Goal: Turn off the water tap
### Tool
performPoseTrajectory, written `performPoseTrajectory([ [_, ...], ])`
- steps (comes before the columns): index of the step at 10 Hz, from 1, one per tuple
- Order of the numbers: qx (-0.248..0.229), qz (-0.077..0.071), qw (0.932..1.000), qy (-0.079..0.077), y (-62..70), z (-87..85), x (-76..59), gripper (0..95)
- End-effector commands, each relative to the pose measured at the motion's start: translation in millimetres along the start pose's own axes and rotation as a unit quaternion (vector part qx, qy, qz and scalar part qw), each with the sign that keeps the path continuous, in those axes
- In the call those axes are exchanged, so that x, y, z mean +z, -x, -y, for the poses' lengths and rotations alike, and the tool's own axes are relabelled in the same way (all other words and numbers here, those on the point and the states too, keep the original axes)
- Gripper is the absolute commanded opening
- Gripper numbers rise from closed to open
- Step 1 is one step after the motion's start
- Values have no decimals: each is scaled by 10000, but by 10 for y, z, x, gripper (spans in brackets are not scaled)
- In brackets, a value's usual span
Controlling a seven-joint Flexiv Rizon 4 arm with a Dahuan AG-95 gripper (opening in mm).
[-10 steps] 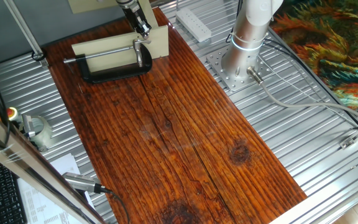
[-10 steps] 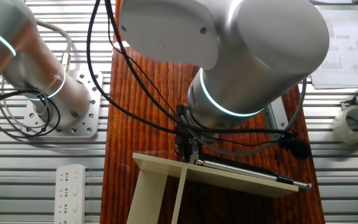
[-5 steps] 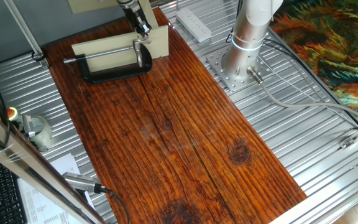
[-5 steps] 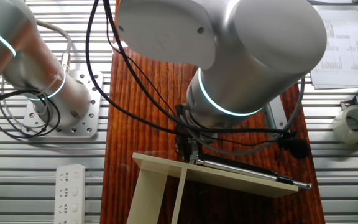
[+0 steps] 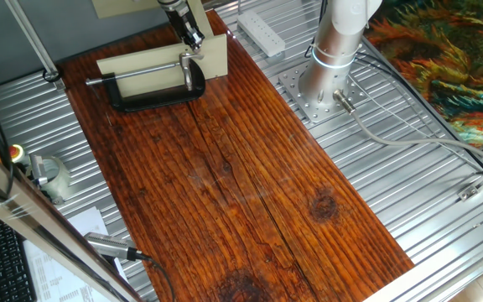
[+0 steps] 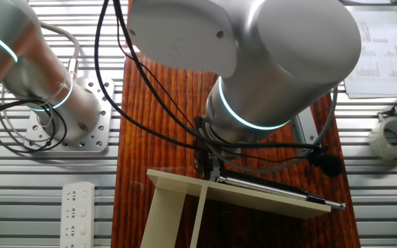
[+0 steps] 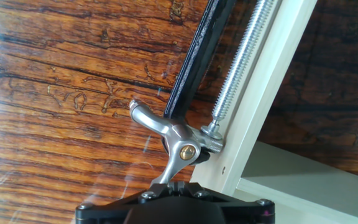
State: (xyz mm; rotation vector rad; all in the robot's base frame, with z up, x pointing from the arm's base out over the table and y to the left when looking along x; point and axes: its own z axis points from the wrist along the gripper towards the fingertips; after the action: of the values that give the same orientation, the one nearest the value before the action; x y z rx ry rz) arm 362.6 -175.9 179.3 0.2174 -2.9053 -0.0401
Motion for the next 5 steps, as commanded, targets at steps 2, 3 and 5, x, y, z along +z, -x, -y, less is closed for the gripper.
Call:
performPoseTrajectory([
  [2,54,10,10000,70,5,-25,-15,0],
  [3,69,7,9999,87,-9,-41,-29,0],
  [5,93,-12,9999,67,-14,-44,-33,0],
])
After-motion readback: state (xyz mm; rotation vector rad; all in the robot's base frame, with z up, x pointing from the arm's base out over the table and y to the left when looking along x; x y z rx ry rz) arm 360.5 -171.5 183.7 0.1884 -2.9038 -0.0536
